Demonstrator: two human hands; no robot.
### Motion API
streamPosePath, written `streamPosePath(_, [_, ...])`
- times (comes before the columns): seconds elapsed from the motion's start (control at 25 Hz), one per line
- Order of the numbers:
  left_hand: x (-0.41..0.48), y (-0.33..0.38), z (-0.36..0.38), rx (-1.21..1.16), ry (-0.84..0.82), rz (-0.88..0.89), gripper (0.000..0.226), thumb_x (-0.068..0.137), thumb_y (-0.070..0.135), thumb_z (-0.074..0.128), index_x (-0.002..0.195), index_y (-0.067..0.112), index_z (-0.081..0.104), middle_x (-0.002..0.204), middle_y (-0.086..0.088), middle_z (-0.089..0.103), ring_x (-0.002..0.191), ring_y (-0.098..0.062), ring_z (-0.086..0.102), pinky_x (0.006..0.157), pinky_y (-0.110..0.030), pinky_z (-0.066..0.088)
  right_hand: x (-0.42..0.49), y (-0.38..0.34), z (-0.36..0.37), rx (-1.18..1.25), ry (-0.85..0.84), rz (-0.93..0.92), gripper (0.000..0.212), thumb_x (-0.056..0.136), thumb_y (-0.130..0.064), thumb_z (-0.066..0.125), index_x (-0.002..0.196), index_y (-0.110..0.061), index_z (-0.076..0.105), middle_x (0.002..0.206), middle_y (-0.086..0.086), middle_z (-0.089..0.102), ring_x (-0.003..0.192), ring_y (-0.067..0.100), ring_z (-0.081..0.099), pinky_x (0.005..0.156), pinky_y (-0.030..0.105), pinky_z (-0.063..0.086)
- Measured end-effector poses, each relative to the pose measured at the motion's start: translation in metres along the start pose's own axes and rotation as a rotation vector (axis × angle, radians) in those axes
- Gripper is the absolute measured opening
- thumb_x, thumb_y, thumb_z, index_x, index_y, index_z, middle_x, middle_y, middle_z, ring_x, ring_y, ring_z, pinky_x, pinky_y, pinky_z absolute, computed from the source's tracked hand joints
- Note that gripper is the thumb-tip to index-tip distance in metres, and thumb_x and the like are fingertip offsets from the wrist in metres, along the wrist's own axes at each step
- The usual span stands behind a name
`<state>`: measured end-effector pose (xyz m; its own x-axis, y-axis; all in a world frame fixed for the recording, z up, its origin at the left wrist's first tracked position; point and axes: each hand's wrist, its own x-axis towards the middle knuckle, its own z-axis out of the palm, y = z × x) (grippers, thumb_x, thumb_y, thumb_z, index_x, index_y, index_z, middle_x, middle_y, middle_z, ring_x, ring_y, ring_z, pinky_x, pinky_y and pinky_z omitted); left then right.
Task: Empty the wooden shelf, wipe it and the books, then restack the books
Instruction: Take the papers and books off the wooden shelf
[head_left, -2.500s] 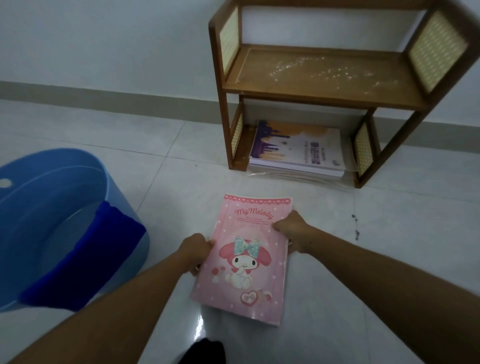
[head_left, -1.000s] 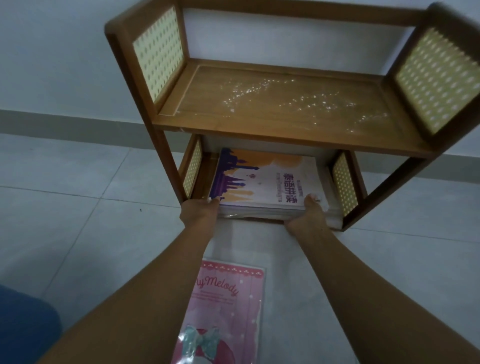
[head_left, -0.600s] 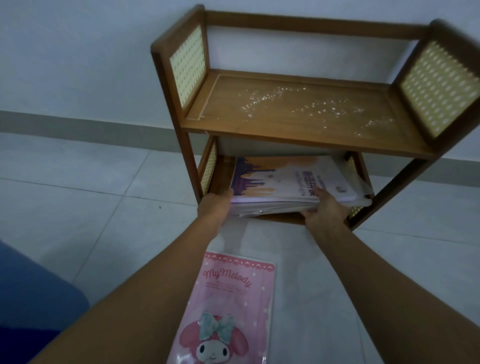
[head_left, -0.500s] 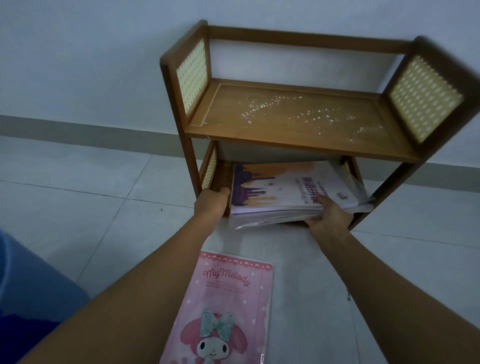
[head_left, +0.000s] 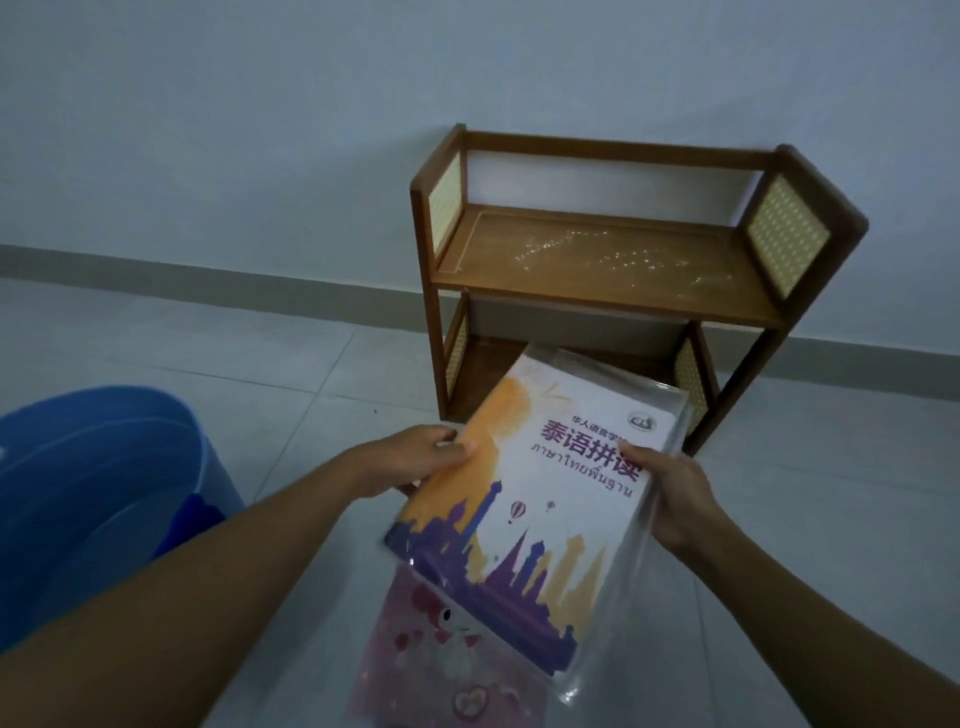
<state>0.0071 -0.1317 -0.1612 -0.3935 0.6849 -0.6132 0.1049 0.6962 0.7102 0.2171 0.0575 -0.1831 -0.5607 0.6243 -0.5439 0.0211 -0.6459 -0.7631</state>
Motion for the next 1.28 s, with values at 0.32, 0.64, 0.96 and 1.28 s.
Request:
streamPosePath(0.32, [-0.030, -0.096, 0.023, -0.022, -0.054, -0.183, 0.038, 0.094, 0.041, 0.052, 0.117, 0.012, 0.044, 0.104, -0.013, 0.062, 0.076, -0.023, 0.063, 0.065, -0.038, 0.055, 0.002, 0.060, 0.013, -0.355, -0.074, 0.119, 0.018, 0.087, 0.000, 0.062, 0.105, -0.001, 0.062, 0.092, 0.021, 0.073, 0.077, 0.033, 0.072, 0.069, 0.042, 0.060])
streamPosePath(0.64, [-0.025, -0.125, 0.029, 0.019, -0.053, -0.251, 0.049, 0.093, 0.047, 0.051, 0.123, 0.011, 0.036, 0.121, -0.016, 0.054, 0.097, -0.029, 0.063, 0.072, -0.042, 0.059, 0.023, 0.091, 0.020, -0.448, -0.086, 0.132, 0.027, 0.086, 0.002, 0.064, 0.113, 0.000, 0.059, 0.096, 0.020, 0.073, 0.082, 0.034, 0.072, 0.071, 0.047, 0.060])
streamPosePath(0.96, [-0.017, -0.121, 0.037, 0.381, 0.007, -0.276, 0.051, 0.096, 0.045, 0.046, 0.126, 0.004, 0.038, 0.126, -0.017, 0.050, 0.105, -0.034, 0.060, 0.078, -0.044, 0.057, 0.028, 0.091, 0.027, -0.674, -0.026, 0.166, 0.031, 0.084, -0.009, 0.071, 0.112, -0.008, 0.059, 0.096, 0.011, 0.073, 0.080, 0.028, 0.072, 0.073, 0.048, 0.058])
streamPosePath(1.28, [-0.107, -0.094, -0.012, 0.811, 0.011, -0.261, 0.045, 0.098, 0.031, 0.039, 0.134, 0.003, 0.041, 0.131, -0.017, 0.051, 0.108, -0.033, 0.057, 0.063, -0.029, 0.049, -0.017, 0.084, 0.139, -1.125, 0.074, -0.144, 0.074, 0.092, -0.018, 0.057, 0.151, -0.010, 0.014, 0.115, 0.017, 0.057, 0.102, 0.031, 0.060, 0.077, 0.041, 0.056])
